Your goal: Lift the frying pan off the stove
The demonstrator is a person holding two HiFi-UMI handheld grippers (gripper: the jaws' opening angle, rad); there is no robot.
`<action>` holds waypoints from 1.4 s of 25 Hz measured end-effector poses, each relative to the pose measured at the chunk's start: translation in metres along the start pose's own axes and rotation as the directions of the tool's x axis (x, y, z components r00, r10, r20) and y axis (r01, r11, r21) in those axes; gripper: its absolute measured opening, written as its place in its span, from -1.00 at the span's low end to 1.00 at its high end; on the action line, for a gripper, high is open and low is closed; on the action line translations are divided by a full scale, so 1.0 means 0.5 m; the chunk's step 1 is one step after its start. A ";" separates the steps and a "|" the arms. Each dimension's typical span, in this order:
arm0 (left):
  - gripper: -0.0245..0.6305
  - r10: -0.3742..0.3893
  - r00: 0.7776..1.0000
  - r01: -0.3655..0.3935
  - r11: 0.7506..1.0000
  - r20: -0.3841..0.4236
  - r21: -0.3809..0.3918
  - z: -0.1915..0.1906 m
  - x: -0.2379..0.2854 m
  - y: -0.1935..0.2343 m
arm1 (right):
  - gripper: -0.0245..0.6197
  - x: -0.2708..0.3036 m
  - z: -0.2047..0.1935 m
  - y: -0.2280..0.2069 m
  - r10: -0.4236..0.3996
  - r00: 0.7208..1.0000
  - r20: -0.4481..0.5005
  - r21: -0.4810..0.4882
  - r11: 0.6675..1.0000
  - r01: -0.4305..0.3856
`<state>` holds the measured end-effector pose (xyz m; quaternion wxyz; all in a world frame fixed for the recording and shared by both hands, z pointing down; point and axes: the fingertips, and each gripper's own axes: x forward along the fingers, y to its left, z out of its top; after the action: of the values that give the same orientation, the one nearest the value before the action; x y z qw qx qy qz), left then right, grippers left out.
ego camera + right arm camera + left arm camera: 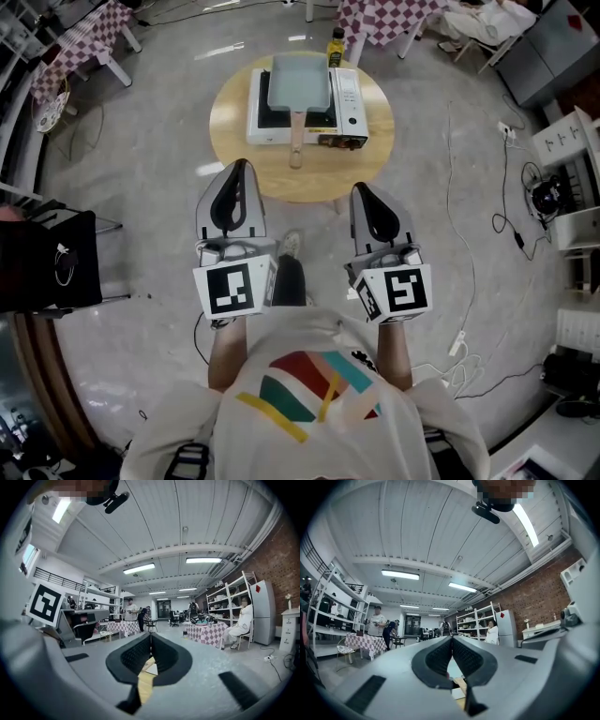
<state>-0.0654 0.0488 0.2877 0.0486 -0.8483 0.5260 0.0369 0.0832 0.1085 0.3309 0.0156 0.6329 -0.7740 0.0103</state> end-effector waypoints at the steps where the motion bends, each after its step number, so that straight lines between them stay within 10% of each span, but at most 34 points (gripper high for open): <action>1: -0.91 -0.007 1.000 0.007 1.000 -0.005 0.003 -0.009 0.014 0.005 | -0.93 0.015 0.000 -0.002 0.006 1.000 0.002 0.004 1.000 -0.006; 19: -0.91 -0.108 0.993 0.110 0.993 0.040 -0.032 -0.043 0.368 0.144 | -0.93 0.363 0.051 -0.104 -0.042 0.999 -0.016 0.045 0.998 0.043; 35: -0.91 -0.088 0.995 0.087 0.996 0.039 0.019 -0.066 0.480 0.146 | -0.92 0.465 0.025 -0.193 -0.003 0.998 -0.061 0.159 0.987 0.013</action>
<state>-0.0236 -0.2007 0.2897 0.0679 -0.8692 0.4875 0.0471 0.1314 -0.1388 0.3270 -0.0113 0.6346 -0.7673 0.0912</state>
